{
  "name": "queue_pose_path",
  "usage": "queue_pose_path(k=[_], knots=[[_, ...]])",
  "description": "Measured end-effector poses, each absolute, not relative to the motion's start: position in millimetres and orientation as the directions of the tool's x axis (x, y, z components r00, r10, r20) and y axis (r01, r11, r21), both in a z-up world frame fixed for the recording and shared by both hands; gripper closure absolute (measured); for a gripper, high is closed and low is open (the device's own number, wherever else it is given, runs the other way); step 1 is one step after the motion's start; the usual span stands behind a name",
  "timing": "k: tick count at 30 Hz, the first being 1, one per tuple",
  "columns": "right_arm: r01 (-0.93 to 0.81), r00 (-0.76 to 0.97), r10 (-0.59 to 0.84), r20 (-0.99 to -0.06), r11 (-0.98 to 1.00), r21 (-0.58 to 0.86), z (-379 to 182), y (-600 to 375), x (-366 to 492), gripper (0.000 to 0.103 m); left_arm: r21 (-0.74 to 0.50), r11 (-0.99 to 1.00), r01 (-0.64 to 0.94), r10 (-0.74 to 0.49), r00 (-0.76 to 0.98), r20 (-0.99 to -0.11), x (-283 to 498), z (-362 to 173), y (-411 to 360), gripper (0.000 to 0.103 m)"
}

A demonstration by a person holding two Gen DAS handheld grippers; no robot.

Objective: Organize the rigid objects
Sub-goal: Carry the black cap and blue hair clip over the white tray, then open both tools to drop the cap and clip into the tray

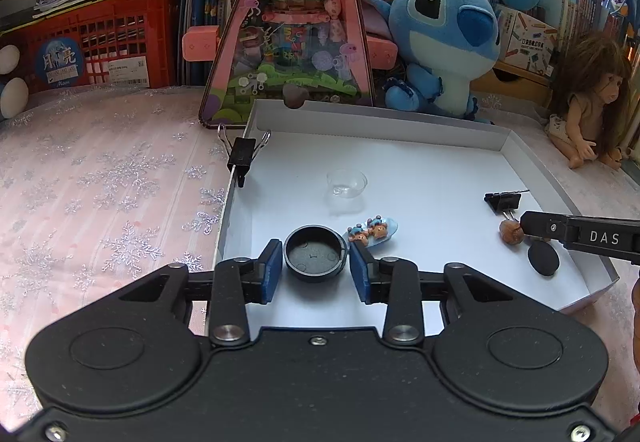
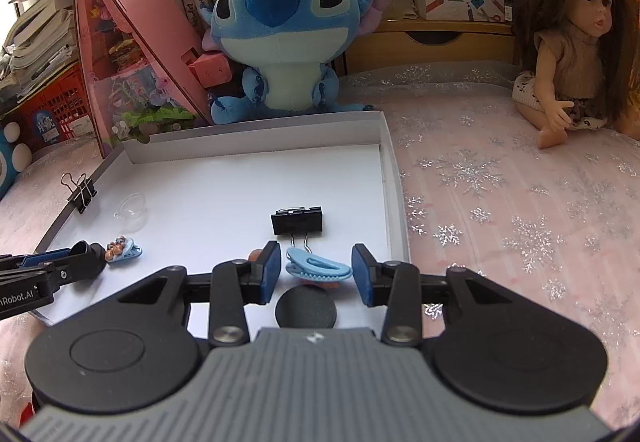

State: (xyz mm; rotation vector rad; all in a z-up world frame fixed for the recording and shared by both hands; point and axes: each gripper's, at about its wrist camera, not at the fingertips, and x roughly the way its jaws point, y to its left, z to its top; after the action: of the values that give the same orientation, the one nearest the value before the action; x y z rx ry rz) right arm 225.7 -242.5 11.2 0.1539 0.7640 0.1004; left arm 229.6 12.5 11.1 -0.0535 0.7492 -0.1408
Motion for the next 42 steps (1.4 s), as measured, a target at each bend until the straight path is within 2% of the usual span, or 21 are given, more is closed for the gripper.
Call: queue_pose_path(k=[1, 11, 15, 30, 42], knots=[[-0.036, 0.719, 0.15, -0.679, 0.983, 0.18, 12, -243, 225, 0.044, -0.098, 0.989, 0.11, -0.147, 0.724, -0.674, 229, 12, 12, 0.06], [-0.075, 0.752, 0.152, -0.641, 0.987, 0.145, 28, -237, 201, 0.035, -0.075, 0.987, 0.138, -0.154, 0.748, -0.645, 205, 26, 8, 0.041], [-0.1, 0.766, 0.159, -0.623, 0.987, 0.13, 36, -232, 187, 0.032, -0.074, 0.985, 0.154, -0.165, 0.754, -0.635, 189, 33, 7, 0.037], [-0.193, 0.814, 0.173, -0.554, 0.981, 0.022, 51, -220, 109, 0.026, -0.041, 0.981, 0.19, -0.177, 0.785, -0.593, 110, 37, 12, 0.032], [-0.22, 0.85, 0.157, -0.503, 0.973, -0.067, 32, -211, 32, 0.021, -0.037, 0.987, 0.155, -0.147, 0.803, -0.577, 55, 15, 18, 0.032]])
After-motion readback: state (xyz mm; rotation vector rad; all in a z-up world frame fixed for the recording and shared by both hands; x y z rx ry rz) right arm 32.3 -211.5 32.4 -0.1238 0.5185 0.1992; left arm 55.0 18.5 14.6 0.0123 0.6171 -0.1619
